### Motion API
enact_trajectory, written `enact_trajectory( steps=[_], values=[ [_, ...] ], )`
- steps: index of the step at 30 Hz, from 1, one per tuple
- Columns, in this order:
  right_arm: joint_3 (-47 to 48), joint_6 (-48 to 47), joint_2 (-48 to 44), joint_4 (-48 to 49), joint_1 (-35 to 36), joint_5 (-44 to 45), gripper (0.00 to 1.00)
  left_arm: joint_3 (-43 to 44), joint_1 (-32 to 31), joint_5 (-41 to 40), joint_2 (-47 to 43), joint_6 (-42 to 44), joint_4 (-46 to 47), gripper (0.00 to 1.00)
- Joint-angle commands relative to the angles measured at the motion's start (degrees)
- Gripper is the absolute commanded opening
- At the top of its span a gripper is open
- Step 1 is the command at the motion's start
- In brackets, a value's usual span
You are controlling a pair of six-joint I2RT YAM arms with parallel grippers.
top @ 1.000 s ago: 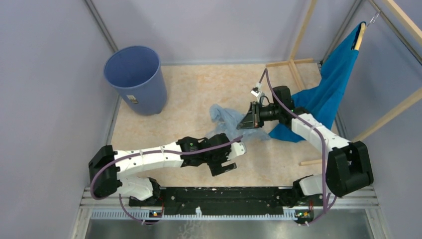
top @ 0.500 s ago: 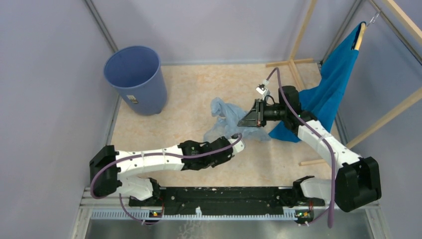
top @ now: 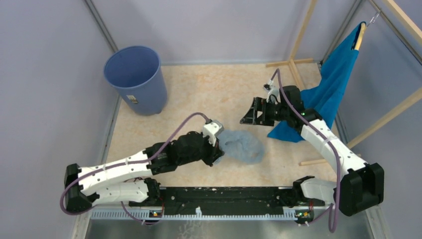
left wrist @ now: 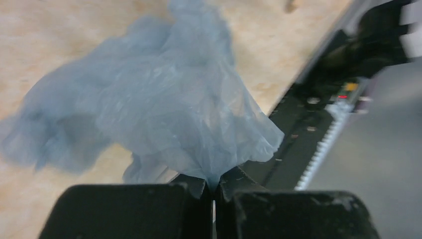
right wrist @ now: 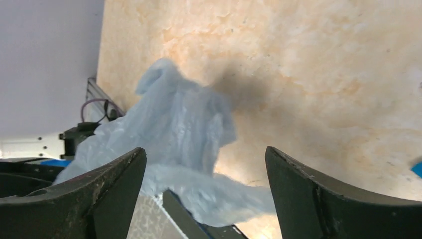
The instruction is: Put the trash bags into the trash bin
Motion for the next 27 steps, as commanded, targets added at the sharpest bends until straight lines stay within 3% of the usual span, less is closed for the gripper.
enact_trajectory(
  steps=[1, 5, 9, 14, 18, 22, 27],
  values=[
    [4.22, -5.87, -4.33, -3.15, 0.66, 6.59, 0.9, -1.4, 8.16, 18.22, -5.03, -8.05, 7.5, 0.0],
    [1.46, -6.76, -6.09, -0.28, 1.87, 6.76, 0.94, -1.84, 21.43, 36.45, -4.97, -10.59, 8.47, 0.0],
    [-1.37, -7.06, -5.68, 1.99, 4.45, 4.55, 0.95, -0.66, 28.63, 47.64, -1.78, -11.43, 8.09, 0.0],
    [-4.6, 0.43, -5.03, 6.28, 9.77, 5.04, 0.95, -0.15, 31.2, 50.39, 0.57, -13.74, 10.78, 0.0],
    [-7.3, 7.42, -5.02, 10.41, 16.33, 13.69, 0.94, -1.63, 31.56, 52.21, 1.71, -17.14, 15.08, 0.0],
    [-9.47, 12.66, -2.64, 12.65, 20.56, 24.71, 0.8, -2.48, 31.92, 54.07, 2.26, -19.71, 18.43, 0.0],
    [-12.42, 17.0, -1.49, 18.58, 21.71, 28.91, 0.73, -2.58, 32.09, 54.84, 1.77, -20.43, 18.44, 0.0]
  ],
)
